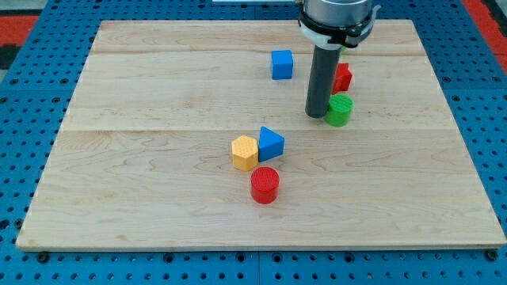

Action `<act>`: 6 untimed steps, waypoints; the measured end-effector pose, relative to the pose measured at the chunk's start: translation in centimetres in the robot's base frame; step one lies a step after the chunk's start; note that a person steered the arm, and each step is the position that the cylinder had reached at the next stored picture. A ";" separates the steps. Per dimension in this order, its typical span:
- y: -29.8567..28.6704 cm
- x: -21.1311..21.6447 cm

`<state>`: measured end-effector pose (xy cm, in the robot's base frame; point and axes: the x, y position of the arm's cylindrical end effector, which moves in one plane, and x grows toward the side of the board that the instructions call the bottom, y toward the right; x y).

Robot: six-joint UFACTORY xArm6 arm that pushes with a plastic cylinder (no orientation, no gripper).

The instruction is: Slide the red circle up and right

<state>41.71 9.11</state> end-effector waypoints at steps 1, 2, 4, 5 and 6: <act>-2.2 6.7; -2.3 15.9; -15.8 15.0; -13.1 12.8; -8.1 14.0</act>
<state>55.75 0.97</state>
